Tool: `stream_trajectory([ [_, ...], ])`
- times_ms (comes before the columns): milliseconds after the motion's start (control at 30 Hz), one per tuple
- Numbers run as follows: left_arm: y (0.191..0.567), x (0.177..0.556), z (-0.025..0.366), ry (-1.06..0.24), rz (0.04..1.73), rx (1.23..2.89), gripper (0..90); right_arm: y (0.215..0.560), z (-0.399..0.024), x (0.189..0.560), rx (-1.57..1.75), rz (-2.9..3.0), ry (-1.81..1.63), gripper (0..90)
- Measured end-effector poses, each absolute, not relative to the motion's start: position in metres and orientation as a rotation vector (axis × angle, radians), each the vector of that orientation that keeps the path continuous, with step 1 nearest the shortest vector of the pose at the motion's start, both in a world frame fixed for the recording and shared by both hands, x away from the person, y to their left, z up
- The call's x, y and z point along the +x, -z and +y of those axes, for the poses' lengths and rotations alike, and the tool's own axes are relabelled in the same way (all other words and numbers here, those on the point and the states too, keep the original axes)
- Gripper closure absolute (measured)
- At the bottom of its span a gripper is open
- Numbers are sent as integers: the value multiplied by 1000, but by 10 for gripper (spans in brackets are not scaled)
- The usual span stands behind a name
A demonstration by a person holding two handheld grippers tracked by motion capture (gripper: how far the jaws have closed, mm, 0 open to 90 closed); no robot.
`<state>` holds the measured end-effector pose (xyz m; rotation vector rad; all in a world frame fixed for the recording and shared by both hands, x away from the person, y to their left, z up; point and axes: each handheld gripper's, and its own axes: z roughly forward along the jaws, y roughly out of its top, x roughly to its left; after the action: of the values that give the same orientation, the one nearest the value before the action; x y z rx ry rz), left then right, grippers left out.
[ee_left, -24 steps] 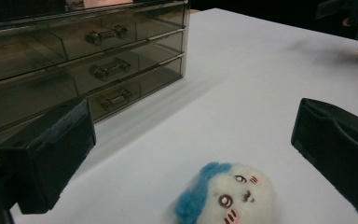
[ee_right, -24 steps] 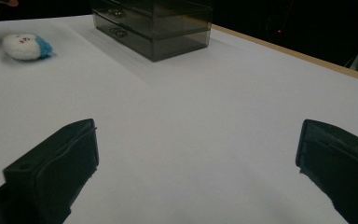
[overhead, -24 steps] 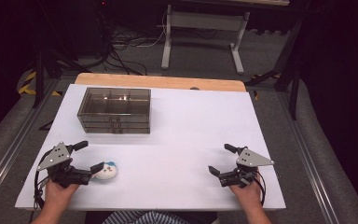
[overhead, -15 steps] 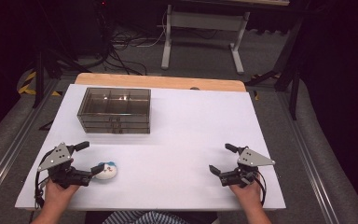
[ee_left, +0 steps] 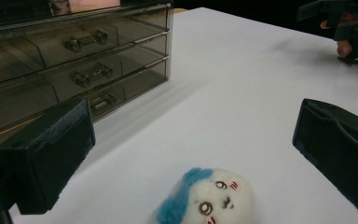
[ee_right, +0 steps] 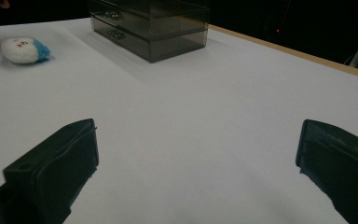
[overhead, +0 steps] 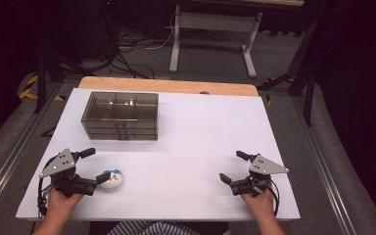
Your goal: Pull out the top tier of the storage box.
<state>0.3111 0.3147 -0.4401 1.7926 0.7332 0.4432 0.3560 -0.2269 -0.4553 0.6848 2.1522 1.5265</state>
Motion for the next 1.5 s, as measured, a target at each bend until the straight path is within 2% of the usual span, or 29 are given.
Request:
stream_trajectory([
  [200, 434, 315, 314, -414, 716, 1774, 1, 456, -227, 356, 686, 2153, -1523, 0],
  [700, 416, 331, 295, -445, 626, 1857, 48, 456, -228, 356, 696, 2152, -1535, 0],
  [1200, 406, 347, 285, -438, 612, 1907, 66, 457, -229, 356, 696, 2153, -1545, 0],
  [1333, 404, 352, 278, -479, 594, 2006, 69, 456, -229, 356, 688, 2156, -1563, 0],
  [1500, 405, 357, 276, -467, 588, 2018, 72, 457, -230, 357, 692, 2156, -1571, 0],
])
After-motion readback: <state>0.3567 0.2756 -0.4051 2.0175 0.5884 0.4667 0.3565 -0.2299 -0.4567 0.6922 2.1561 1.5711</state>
